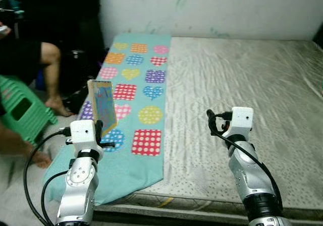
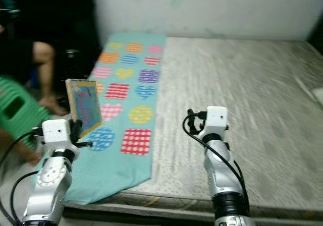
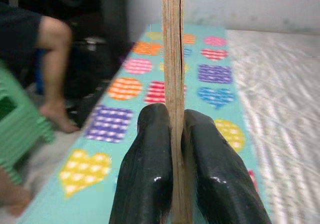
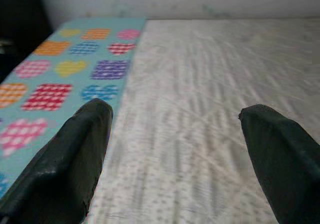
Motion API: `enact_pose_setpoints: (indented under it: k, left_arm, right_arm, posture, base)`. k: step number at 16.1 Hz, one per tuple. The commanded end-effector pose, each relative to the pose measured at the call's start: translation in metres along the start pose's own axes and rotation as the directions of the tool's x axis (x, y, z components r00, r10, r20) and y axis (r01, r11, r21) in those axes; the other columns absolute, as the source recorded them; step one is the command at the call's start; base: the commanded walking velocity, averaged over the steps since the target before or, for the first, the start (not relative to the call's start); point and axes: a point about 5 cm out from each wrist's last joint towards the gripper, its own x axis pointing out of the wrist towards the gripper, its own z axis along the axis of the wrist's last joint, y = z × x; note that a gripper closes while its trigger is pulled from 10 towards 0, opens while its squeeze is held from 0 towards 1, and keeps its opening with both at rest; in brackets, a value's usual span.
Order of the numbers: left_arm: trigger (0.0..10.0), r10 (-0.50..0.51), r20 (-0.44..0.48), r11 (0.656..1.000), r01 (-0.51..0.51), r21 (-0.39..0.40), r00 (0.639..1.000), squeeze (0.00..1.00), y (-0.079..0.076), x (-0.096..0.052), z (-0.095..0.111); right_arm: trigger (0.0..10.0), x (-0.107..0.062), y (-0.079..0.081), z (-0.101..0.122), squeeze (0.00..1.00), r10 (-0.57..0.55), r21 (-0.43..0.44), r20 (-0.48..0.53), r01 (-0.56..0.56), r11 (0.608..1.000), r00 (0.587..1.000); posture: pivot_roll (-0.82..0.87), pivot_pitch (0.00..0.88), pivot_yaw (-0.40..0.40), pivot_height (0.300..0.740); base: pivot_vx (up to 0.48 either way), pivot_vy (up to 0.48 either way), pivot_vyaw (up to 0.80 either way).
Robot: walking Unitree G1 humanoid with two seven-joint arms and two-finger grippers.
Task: Clean up the room
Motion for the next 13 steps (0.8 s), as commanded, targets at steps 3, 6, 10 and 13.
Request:
enact_pose_setpoints:
  k: [3,6,10,13]
  left_arm:
    - [10.0,0.000,0.015,1.000,0.000,-0.003,1.000,0.00,-0.0025,0.0028,0.0060]
    - [10.0,-0.011,0.022,1.000,0.011,-0.011,1.000,0.00,-0.0048,0.0005,0.0072]
    - [10.0,-0.020,0.013,0.999,0.021,-0.040,1.000,0.00,-0.0054,-0.0022,0.0064]
    - [10.0,-0.034,0.011,0.998,0.034,-0.048,0.999,0.00,-0.0082,-0.0027,0.0064]
  right_arm:
    - [10.0,-0.0019,-0.0010,0.0029,0.00,-0.008,-0.006,0.003,0.008,1.000,1.000]
    - [10.0,-0.0025,-0.0007,0.0026,0.00,-0.008,-0.006,0.001,0.008,1.000,1.000]
    - [10.0,-0.0042,0.0005,0.0021,0.00,-0.011,-0.001,0.002,0.011,1.000,1.000]
    - [10.0,-0.0049,0.0002,0.0016,0.00,-0.015,0.004,0.001,0.015,1.000,1.000]
  posture:
    - [-0.09,0.042,0.022,0.740]
    - [-0.09,0.049,0.021,0.740]
    - [-0.08,0.059,0.021,0.740]
    - [-0.08,0.065,0.021,0.740]
  base:
    - [0.000,0.000,-0.79]
    - [0.000,0.000,-0.79]
    - [0.000,0.000,-0.79]
    - [0.000,0.000,-0.79]
